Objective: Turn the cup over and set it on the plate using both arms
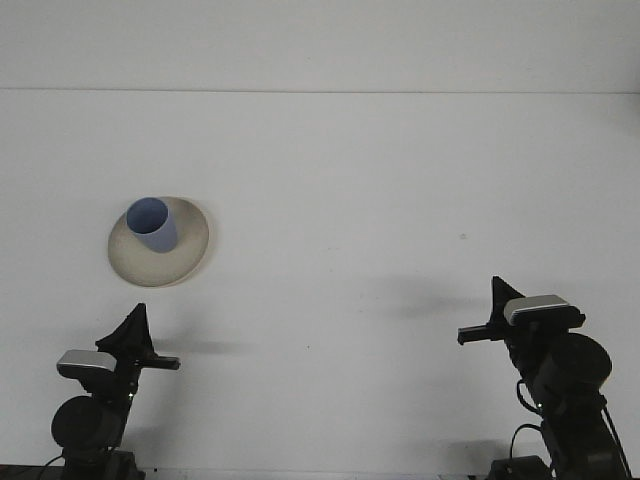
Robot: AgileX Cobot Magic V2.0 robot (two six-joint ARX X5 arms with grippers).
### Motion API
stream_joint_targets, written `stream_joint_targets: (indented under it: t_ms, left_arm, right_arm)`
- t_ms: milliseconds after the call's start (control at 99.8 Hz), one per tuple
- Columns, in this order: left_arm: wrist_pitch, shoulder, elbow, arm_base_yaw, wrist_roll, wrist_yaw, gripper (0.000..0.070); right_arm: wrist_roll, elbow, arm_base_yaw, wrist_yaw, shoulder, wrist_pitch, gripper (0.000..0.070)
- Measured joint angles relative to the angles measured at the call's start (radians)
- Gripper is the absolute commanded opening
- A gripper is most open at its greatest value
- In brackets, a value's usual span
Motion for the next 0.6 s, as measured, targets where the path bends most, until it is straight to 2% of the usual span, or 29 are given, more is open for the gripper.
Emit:
stream_joint_targets:
  t_ms: [601]
  left_arm:
    - [0.015, 0.000, 0.000, 0.000, 0.000, 0.000, 0.0006]
  right_arm:
    - [0.000, 0.000, 0.000, 0.000, 0.000, 0.000, 0.0000]
